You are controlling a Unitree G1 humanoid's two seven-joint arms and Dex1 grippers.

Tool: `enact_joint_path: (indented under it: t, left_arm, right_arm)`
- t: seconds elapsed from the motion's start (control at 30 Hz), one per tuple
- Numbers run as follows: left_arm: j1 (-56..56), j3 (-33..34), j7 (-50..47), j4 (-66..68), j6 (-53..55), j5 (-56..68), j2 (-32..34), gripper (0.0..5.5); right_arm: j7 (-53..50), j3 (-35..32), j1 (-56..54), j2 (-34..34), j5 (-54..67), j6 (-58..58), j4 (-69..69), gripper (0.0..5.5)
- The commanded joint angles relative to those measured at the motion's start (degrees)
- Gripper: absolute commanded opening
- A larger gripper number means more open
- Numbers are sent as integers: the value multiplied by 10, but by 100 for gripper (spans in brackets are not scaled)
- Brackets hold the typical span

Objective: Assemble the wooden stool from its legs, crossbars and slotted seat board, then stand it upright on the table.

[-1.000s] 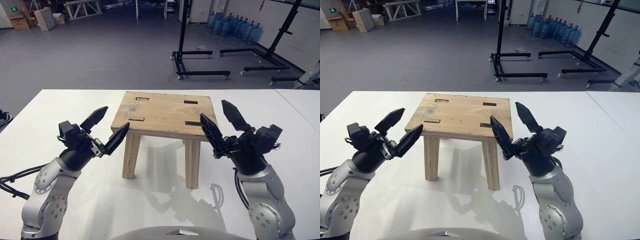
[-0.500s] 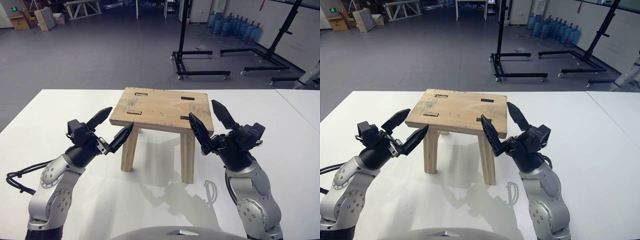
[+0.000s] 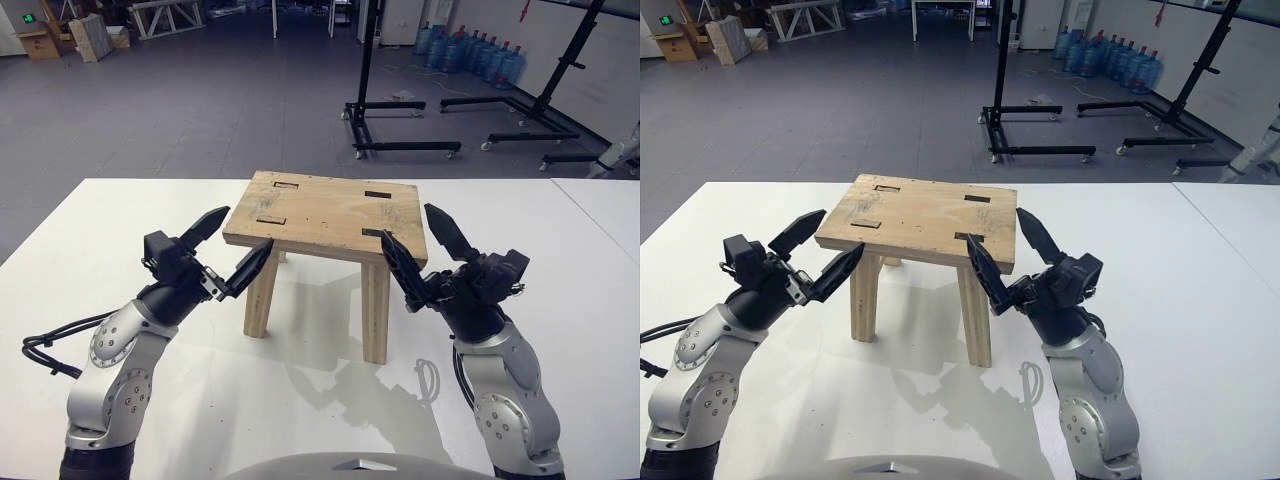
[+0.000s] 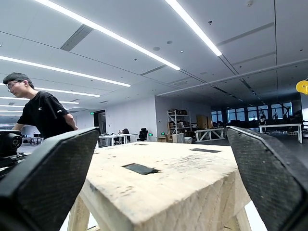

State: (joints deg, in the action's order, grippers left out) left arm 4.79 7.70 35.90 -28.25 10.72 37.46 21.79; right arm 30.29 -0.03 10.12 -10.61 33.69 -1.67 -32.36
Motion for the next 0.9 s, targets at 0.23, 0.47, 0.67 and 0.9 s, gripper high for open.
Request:
enact_joint_path:
  t: [0.23, 0.47, 0.67, 0.9]
  left_arm:
    - [-15, 4, -3, 8, 4, -6, 5, 516]
    - [-13, 0, -9, 3, 6, -8, 3, 516]
    - [-46, -18, -33, 35, -6, -33, -23, 516]
    - [-117, -45, -70, 141, -58, -115, -69, 516]
  right_arm:
    - [26, -2, -2, 1, -1, -25, 34, 481]
    - [40, -10, -10, 2, -2, -46, 63, 481]
    - [58, -48, -84, 7, -39, -131, 220, 481]
    - [91, -60, -177, 23, -52, -205, 370, 481]
